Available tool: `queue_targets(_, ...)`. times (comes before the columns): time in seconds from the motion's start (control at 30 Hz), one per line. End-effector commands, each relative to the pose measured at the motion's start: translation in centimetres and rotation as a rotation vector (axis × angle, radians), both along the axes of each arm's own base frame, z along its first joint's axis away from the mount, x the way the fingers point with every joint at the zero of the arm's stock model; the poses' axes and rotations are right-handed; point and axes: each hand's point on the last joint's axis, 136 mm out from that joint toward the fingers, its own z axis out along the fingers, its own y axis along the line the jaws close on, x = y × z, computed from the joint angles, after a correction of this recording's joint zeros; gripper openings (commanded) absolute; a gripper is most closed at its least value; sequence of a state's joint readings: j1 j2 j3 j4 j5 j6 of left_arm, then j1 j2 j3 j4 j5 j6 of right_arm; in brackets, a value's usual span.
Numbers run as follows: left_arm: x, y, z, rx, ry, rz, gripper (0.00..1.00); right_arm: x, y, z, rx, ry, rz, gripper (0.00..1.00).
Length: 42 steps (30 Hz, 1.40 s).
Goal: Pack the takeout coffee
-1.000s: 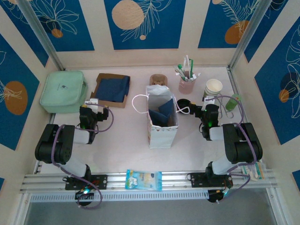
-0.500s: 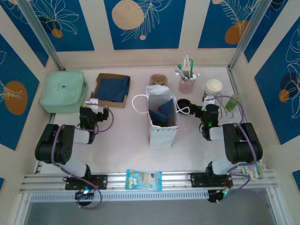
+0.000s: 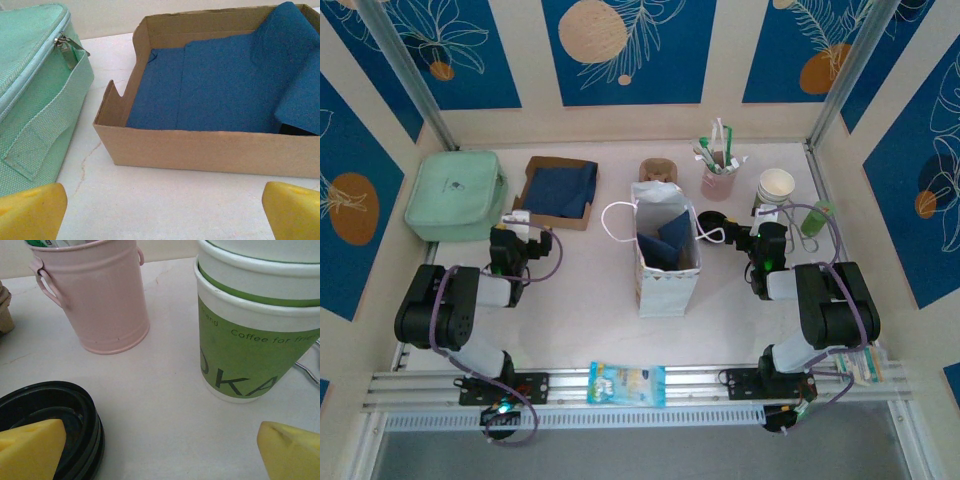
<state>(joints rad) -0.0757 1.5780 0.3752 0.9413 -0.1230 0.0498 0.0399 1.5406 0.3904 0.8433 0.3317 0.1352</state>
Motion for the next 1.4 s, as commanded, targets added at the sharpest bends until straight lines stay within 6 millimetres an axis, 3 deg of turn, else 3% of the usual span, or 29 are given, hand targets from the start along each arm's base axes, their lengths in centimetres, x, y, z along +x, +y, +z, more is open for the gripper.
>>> queue_targets(0.0,-0.10,-0.33,0.50,-0.019,-0.014,-0.016,1.00,0.17,0.24,0.95,0.011,-0.030,0.005,0.99)
queue_targets(1.37,-0.28,-0.49,0.64,-0.021,-0.025,-0.025,1.00,0.13,0.35,1.00,0.011,-0.034,0.009,0.99)
